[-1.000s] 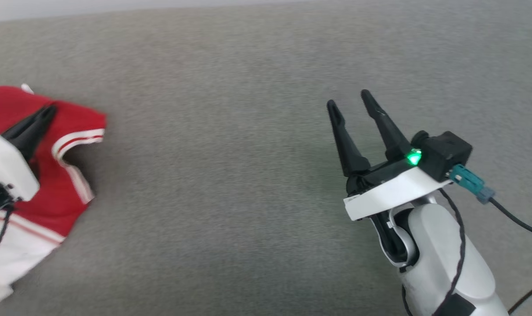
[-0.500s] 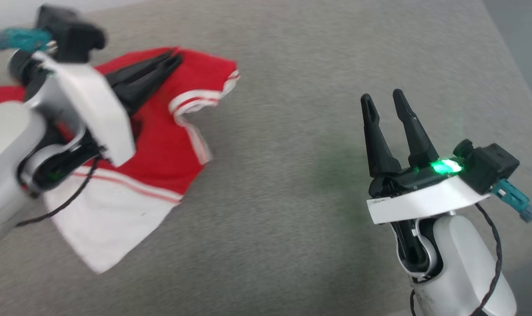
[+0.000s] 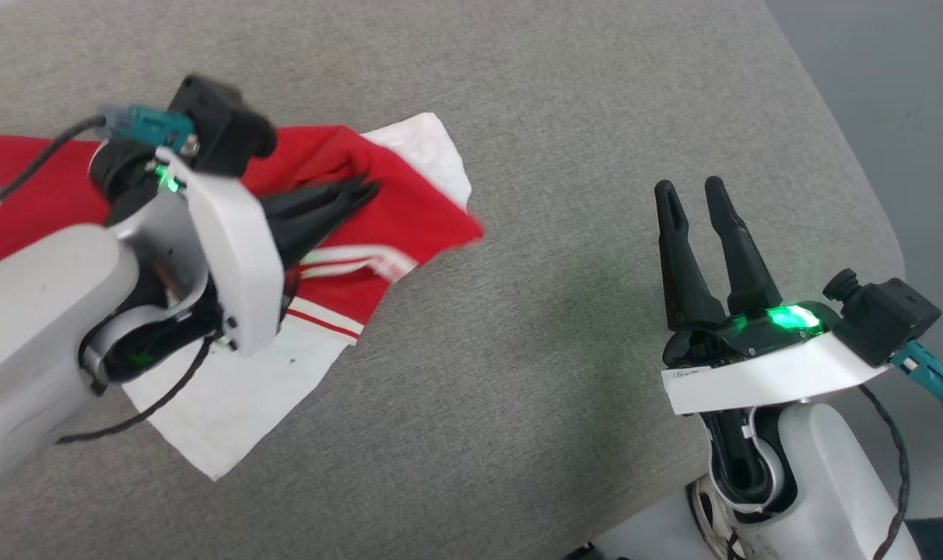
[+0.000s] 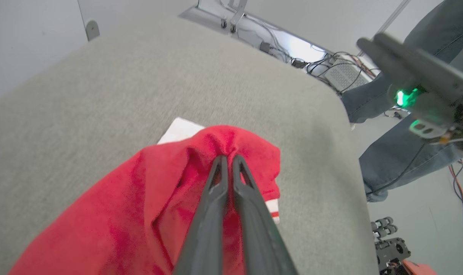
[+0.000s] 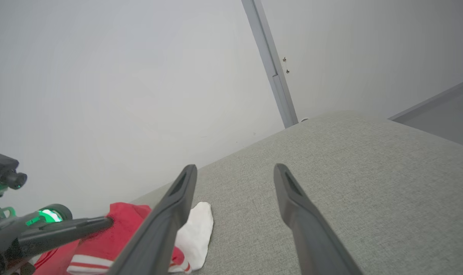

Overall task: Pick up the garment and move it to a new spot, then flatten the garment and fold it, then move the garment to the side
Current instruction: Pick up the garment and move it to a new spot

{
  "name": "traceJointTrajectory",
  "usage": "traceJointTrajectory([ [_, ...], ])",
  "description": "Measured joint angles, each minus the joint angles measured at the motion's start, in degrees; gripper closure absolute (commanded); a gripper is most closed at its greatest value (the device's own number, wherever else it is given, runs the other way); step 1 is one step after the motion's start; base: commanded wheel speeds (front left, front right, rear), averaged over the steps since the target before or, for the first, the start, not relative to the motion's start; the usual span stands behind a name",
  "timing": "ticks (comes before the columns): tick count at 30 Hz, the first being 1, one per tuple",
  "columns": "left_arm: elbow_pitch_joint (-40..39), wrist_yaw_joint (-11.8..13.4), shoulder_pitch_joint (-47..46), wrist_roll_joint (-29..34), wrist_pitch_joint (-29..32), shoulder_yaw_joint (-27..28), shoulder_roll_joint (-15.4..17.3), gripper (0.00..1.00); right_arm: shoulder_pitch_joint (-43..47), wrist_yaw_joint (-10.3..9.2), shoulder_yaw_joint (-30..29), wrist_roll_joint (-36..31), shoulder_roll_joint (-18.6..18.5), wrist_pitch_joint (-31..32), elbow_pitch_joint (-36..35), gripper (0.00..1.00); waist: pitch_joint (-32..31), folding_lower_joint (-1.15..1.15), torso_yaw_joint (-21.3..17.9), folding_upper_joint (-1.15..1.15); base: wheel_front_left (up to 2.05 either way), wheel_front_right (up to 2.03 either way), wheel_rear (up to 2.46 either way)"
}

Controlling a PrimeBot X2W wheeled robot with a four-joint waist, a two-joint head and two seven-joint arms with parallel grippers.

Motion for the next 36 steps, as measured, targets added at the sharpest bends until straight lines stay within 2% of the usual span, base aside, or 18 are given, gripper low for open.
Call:
traceJointTrajectory([
  [8,5.7,0.0,6.4,3.7,7.7,-0.2,1.6,1.00,0.0,0.00,1.0,1.7,0.0,0.0,-1.3,0.00,2.0,-0.01,-2.1,0.00,0.00,0.00,0.00],
  [19,9.5,-1.0,6.0,7.3,11.9,1.8,2.6,1.00,0.9,0.00,2.2,3.9,0.0,0.0,-3.2,0.00,5.6,-0.01,-5.7,0.00,0.00,0.00,0.00],
  [20,9.4,-1.1,5.9,7.5,12.0,1.9,2.6,0.71,1.0,0.00,2.2,3.9,0.0,0.0,-3.3,0.00,5.8,0.00,-5.9,0.00,0.00,0.00,0.00],
  [21,9.3,-1.1,5.7,8.1,12.0,1.9,2.6,0.71,1.2,0.00,2.0,3.9,0.0,0.0,-3.3,0.00,5.9,0.00,-5.8,0.00,0.00,0.00,0.00],
  [22,9.2,-1.1,5.5,8.9,12.0,1.8,2.5,0.53,1.3,0.00,1.9,3.9,0.0,0.0,-3.1,0.00,6.0,0.00,-5.7,0.00,0.00,0.00,0.00],
  [24,9.0,-1.1,5.3,9.6,11.5,1.6,2.0,0.37,1.3,0.00,1.6,3.4,0.0,0.0,-2.8,0.00,5.7,0.00,-5.1,0.00,0.00,0.00,0.00],
  [26,8.7,-1.1,5.1,10.3,10.5,1.2,1.6,0.16,1.2,0.00,1.3,2.6,0.0,0.0,-2.4,0.00,5.3,0.00,-4.2,0.00,0.00,0.00,0.00],
  [27,8.5,-1.1,5.1,10.9,9.7,1.0,1.4,0.00,1.0,0.00,1.1,2.2,0.0,0.0,-2.1,0.00,5.1,-0.01,-3.7,0.00,0.00,0.00,0.00],
  [31,7.3,-0.7,5.1,11.1,5.0,0.0,0.7,0.00,-0.3,0.00,0.2,-0.4,0.0,0.0,-0.5,0.00,3.7,0.00,-1.0,0.00,0.00,0.00,0.00],
  [36,6.3,0.0,5.8,8.3,-2.8,-0.3,0.1,0.00,-1.7,0.00,-0.8,-4.9,0.1,0.0,2.5,0.00,1.2,0.00,3.3,0.00,0.00,0.00,0.00],
])
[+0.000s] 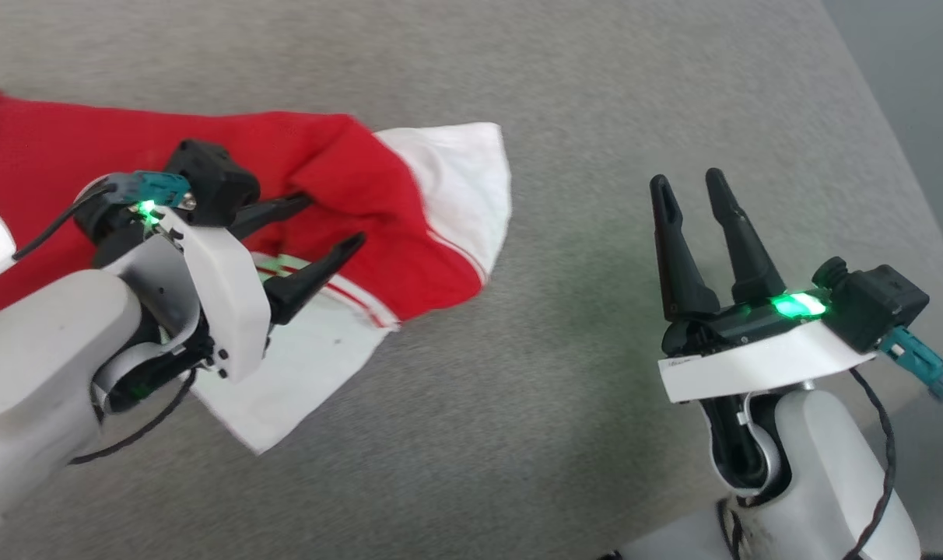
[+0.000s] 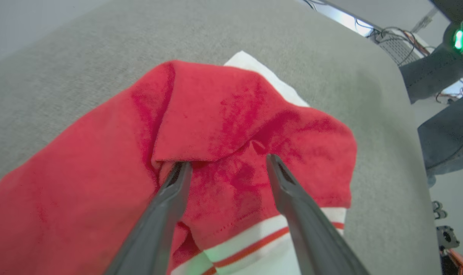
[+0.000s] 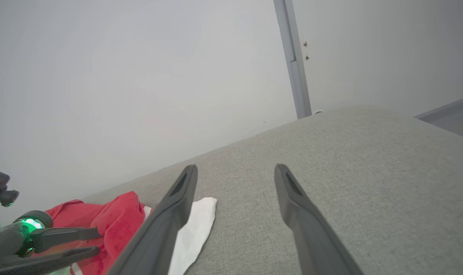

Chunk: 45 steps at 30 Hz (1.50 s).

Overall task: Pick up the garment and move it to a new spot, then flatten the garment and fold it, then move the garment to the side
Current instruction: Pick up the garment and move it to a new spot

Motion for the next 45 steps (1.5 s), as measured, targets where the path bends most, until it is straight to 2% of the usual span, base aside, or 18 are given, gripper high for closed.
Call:
traceJointTrajectory([
  [7,2.6,0.0,4.6,-6.8,-15.2,0.1,-2.7,0.00,-1.2,0.00,-2.6,-6.6,0.0,0.0,4.5,0.00,-4.3,0.00,6.7,0.00,0.00,0.00,0.00],
  [12,9.4,0.0,12.1,-12.4,-18.7,2.9,-5.6,0.00,-1.2,0.00,-4.3,-10.7,0.0,0.0,7.1,0.00,-7.7,0.00,11.7,0.00,0.00,0.00,0.00],
  [14,11.9,0.0,15.9,-13.0,-18.8,6.8,-7.1,0.00,-0.9,0.00,-5.1,-12.0,0.0,0.0,8.1,0.00,-9.1,0.00,13.7,0.00,0.00,0.00,0.00],
  [17,14.3,0.0,21.8,-12.5,-18.9,15.6,-9.1,0.00,0.0,0.00,-6.3,-13.7,0.0,0.0,8.9,0.00,-11.2,0.00,16.4,0.00,0.00,0.00,0.00],
  [26,15.7,0.0,41.7,-1.0,-18.9,38.6,-14.6,0.00,4.5,0.00,-9.8,-16.5,0.0,0.0,10.5,0.00,-18.0,0.00,22.3,0.00,0.00,0.00,0.00],
  [34,11.3,0.0,54.6,16.1,-18.9,58.6,-19.7,0.00,7.7,0.00,-12.3,-17.8,0.0,0.0,9.9,0.00,-21.4,0.00,24.4,0.00,0.00,0.00,0.00],
  [41,3.3,0.0,61.7,28.7,-18.9,70.4,-25.2,0.00,9.6,0.00,-12.9,-19.6,-0.7,0.0,7.6,0.00,-22.3,0.00,24.6,0.00,0.00,0.00,0.00],
  [45,-1.2,0.0,63.4,33.9,-18.9,74.2,-27.7,0.00,10.3,0.00,-13.0,-21.2,-1.0,0.0,5.7,0.00,-22.5,0.00,24.6,0.00,0.00,0.00,0.00],
])
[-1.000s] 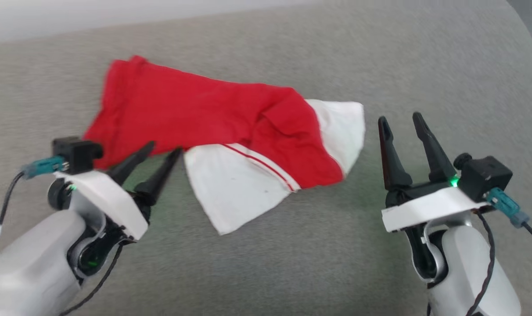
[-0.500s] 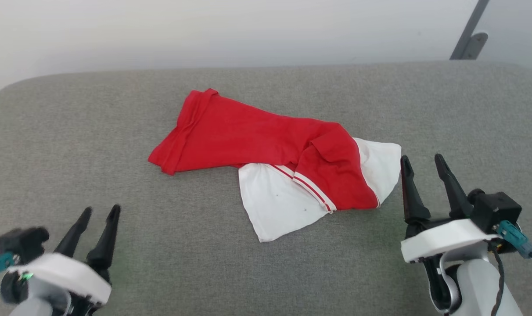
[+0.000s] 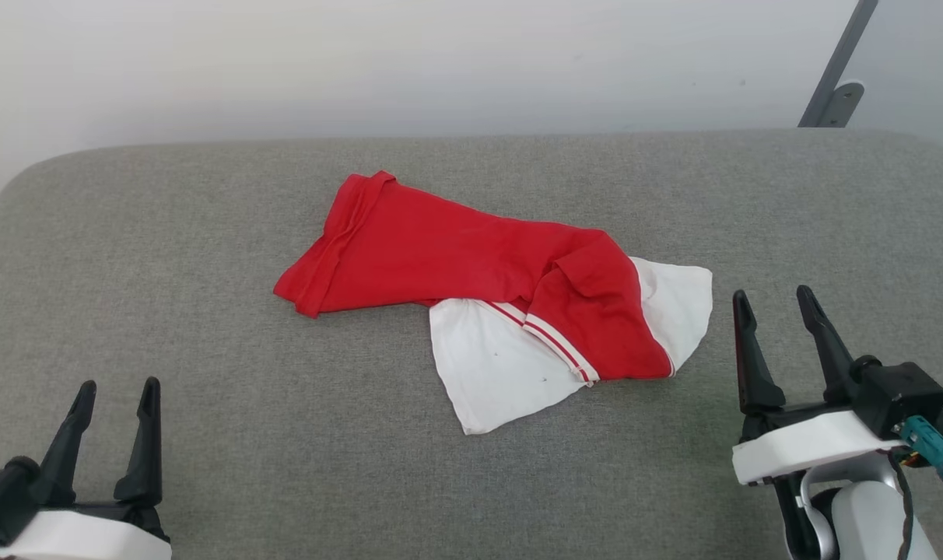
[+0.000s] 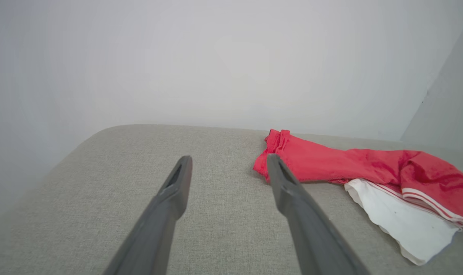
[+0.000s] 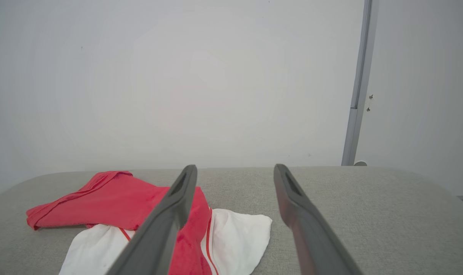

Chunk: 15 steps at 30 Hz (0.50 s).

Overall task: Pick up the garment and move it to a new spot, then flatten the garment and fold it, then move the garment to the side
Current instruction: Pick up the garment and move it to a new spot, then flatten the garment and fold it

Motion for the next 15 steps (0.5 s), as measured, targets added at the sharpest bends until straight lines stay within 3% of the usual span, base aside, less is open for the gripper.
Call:
traceJointTrajectory([
  [8,-3.1,0.0,2.7,2.6,0.0,3.0,-3.7,0.00,2.4,0.00,-0.4,-2.4,-0.1,0.0,-1.7,0.00,0.2,0.00,0.1,0.00,0.00,0.00,0.00],
  [15,-3.1,0.0,3.5,2.8,0.0,3.4,-4.8,0.00,2.6,0.00,-0.6,-2.4,0.2,0.0,-1.9,0.00,0.5,0.00,-0.3,0.00,0.00,0.00,0.00],
])
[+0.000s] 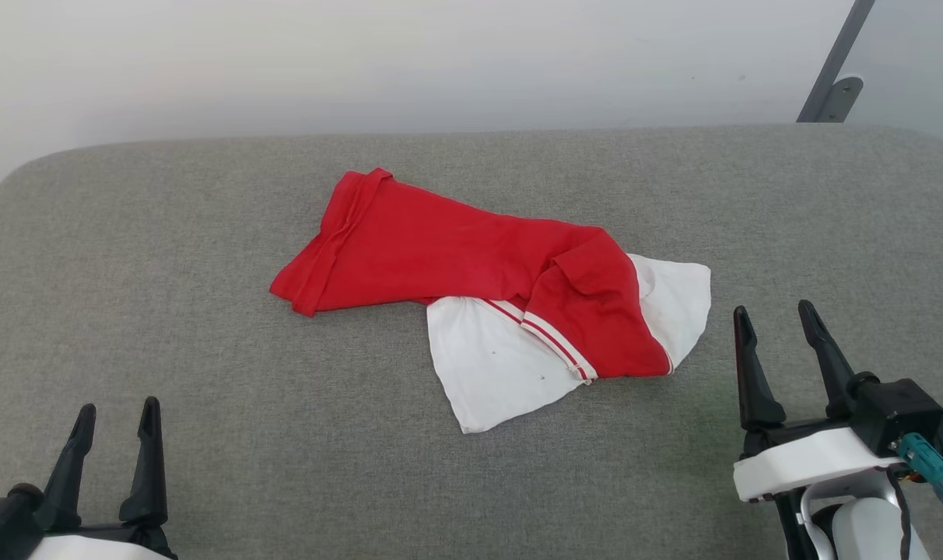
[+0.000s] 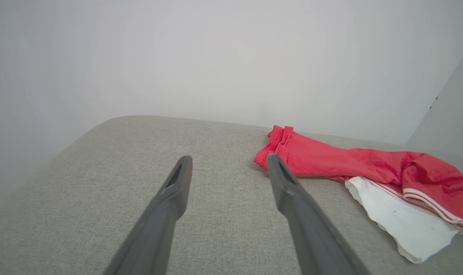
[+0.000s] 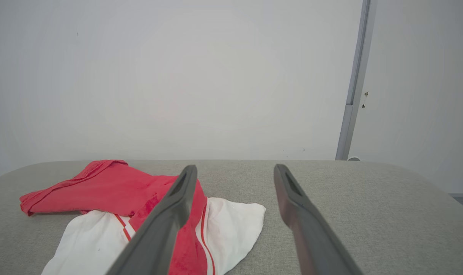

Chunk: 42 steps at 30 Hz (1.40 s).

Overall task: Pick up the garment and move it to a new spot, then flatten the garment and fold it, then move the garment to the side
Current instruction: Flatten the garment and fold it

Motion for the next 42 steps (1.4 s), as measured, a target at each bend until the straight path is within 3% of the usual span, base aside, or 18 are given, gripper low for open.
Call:
traceJointTrajectory([
  [14,-0.3,0.0,0.0,0.0,0.0,-0.1,-0.2,0.00,-0.4,0.00,0.1,0.0,0.3,0.0,0.5,0.00,1.1,0.00,0.2,0.00,0.00,0.00,0.00],
  [18,-0.3,0.0,-0.4,-2.2,0.0,-3.1,0.4,0.00,-0.6,0.00,-0.1,0.1,0.4,0.0,0.6,0.00,1.8,0.00,0.1,0.00,0.00,0.00,0.00],
  [21,-1.0,0.0,-3.9,-4.3,0.0,-9.4,4.9,0.00,-1.5,0.00,-0.5,0.1,0.5,0.0,-0.1,0.00,3.2,0.00,0.0,0.00,0.00,0.00,0.00],
  [25,-2.2,0.0,-12.4,-11.1,1.5,-21.8,14.7,0.00,-3.0,0.00,-0.4,-0.1,0.6,0.0,-1.0,0.00,6.0,0.00,-0.2,0.00,0.00,0.00,0.00],
  [28,-4.0,0.0,-20.0,-18.8,7.8,-32.3,22.0,0.00,-4.7,0.00,0.2,0.5,0.7,0.0,-1.3,0.00,8.2,0.00,-0.8,0.00,0.00,0.00,0.00],
  [32,-4.7,0.0,-30.5,-27.8,17.8,-42.8,29.3,0.00,-7.2,0.00,1.0,1.7,0.7,0.0,-2.2,0.00,11.1,0.00,-2.1,0.00,0.00,0.00,0.00],
  [36,-4.7,0.0,-39.0,-36.5,28.2,-51.4,31.8,0.00,-8.3,0.00,1.4,3.3,0.7,0.0,-3.2,0.00,13.7,0.00,-4.2,0.00,0.00,0.00,0.00],
  [42,-0.3,0.0,-47.1,-45.7,37.5,-57.5,32.8,0.00,-8.6,0.00,2.4,6.4,0.7,0.0,-4.6,0.00,17.1,0.00,-8.3,0.00,0.00,0.00,0.00],
])
